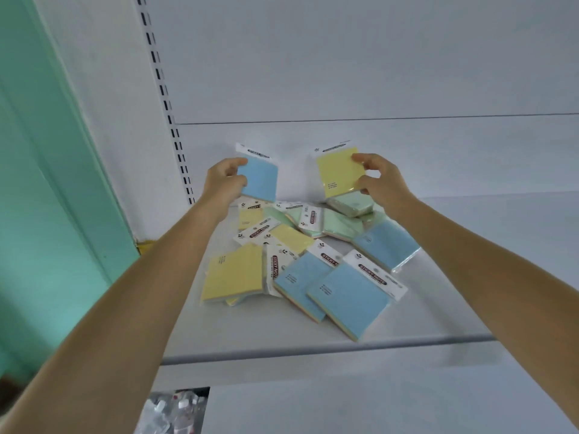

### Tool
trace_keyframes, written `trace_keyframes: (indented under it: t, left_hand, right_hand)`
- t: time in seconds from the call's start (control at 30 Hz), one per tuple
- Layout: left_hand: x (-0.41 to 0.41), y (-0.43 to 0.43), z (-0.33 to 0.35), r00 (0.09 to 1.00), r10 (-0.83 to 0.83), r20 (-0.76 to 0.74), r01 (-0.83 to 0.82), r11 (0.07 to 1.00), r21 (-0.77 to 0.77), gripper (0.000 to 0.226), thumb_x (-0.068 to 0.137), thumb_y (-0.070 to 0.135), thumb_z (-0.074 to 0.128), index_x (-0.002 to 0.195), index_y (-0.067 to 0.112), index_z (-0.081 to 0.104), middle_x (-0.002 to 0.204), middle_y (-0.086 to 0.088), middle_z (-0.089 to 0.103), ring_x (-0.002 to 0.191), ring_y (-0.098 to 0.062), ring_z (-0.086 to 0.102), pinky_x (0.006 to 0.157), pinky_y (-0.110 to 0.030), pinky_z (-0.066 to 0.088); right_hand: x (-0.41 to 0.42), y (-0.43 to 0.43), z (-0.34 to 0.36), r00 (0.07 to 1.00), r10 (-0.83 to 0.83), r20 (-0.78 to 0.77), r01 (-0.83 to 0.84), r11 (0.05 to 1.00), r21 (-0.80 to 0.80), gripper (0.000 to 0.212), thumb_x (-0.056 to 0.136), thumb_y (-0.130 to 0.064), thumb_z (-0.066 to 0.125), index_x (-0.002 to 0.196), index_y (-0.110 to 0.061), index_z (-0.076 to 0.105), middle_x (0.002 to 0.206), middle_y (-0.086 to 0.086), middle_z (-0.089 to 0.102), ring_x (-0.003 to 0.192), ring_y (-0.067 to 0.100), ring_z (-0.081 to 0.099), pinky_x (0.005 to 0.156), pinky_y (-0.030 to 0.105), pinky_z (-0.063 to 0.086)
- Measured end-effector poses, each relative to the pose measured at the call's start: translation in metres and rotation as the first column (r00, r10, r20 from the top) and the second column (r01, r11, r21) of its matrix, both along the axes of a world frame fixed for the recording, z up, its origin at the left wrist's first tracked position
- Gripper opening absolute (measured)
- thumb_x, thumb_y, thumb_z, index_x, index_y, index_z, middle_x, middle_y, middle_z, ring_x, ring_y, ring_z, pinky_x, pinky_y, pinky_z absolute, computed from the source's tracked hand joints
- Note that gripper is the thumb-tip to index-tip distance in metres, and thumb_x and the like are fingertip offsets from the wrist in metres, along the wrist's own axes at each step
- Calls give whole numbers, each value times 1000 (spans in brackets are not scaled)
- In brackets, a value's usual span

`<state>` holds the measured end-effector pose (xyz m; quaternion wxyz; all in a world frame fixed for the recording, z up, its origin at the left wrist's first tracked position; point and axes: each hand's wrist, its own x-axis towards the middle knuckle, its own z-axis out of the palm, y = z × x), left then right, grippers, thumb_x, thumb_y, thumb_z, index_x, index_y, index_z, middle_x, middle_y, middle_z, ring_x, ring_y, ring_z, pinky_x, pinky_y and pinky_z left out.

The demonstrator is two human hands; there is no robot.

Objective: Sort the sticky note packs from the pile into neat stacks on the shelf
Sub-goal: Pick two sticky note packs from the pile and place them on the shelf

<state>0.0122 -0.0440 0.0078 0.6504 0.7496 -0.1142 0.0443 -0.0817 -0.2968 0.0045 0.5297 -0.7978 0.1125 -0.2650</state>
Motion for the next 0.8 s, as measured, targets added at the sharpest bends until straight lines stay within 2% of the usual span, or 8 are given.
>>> trace_keyframes:
  t: [0.13, 0.23, 0.3, 0.37, 0.5, 0.6, 0.73, 0.8]
  left_hand:
    - [-29, -63, 8, 993, -117, 16, 117, 993, 0, 45, 82, -9, 49, 119, 15, 57, 134, -16, 46, 102, -18, 50, 67, -22, 45]
    - [-58, -126, 11, 984, -179, 5, 179, 984, 16, 45, 82, -10, 51, 120, 14, 57, 130, -14, 48, 107, -18, 51, 61, -20, 44]
    - [-82, -173, 11, 975, -221, -13, 221, 975, 27, 46, 82, -10, 51, 122, 13, 56, 119, -10, 49, 102, -15, 50, 56, -17, 43]
    - [-111, -222, 12, 966, -256, -32, 257, 965, 44, 46, 82, -9, 51, 123, 12, 54, 104, -4, 47, 94, -17, 49, 53, -16, 42]
    - [-167, -314, 8, 950, -313, -16, 313, 947, 74, 49, 82, -10, 51, 127, 9, 52, 92, -3, 45, 90, -21, 48, 57, -18, 44]
    - [-205, -372, -1, 935, -355, -2, 355, 934, 48, 51, 82, -10, 50, 129, 9, 50, 78, 5, 40, 90, -19, 46, 58, -17, 45]
    - [-243, -443, -10, 907, -422, 1, 420, 903, 91, 53, 82, -9, 49, 132, 9, 48, 96, -4, 45, 74, -14, 49, 56, -16, 43]
    - [-250, -479, -12, 900, -436, 6, 434, 896, 91, 53, 81, -9, 49, 132, 8, 47, 101, -6, 45, 79, -16, 49, 61, -21, 44]
  right_hand:
    - [-49, -58, 2, 998, -59, 38, 57, 996, 64, 54, 77, 10, 48, 118, -22, 58, 93, -10, 49, 78, 21, 47, 66, 30, 45]
    - [-101, -114, -1, 991, -123, 54, 119, 991, 67, 52, 78, 9, 47, 120, -20, 58, 104, -3, 48, 83, 19, 48, 65, 20, 46]
    - [-139, -154, -3, 986, -161, 52, 157, 984, 80, 51, 79, 10, 46, 120, -19, 58, 104, -3, 47, 83, 17, 48, 65, 18, 45]
    - [-180, -197, -4, 980, -196, 40, 191, 977, 99, 50, 79, 10, 47, 121, -17, 57, 98, -8, 48, 83, 15, 48, 64, 17, 45]
    - [-253, -278, -13, 966, -258, 4, 255, 959, 122, 52, 81, 11, 47, 124, -18, 55, 113, -3, 46, 95, 19, 48, 74, 28, 46]
    - [-291, -327, -20, 956, -292, -18, 292, 947, 137, 52, 81, 11, 47, 123, -18, 55, 114, -2, 45, 94, 20, 47, 79, 31, 43]
    - [-324, -386, -29, 942, -334, -36, 335, 928, 162, 52, 81, 11, 47, 123, -18, 55, 113, -1, 45, 89, 21, 47, 71, 29, 44]
    - [-333, -416, -32, 930, -366, -38, 367, 918, 152, 52, 82, 11, 46, 124, -18, 55, 113, -2, 46, 88, 20, 48, 67, 26, 45]
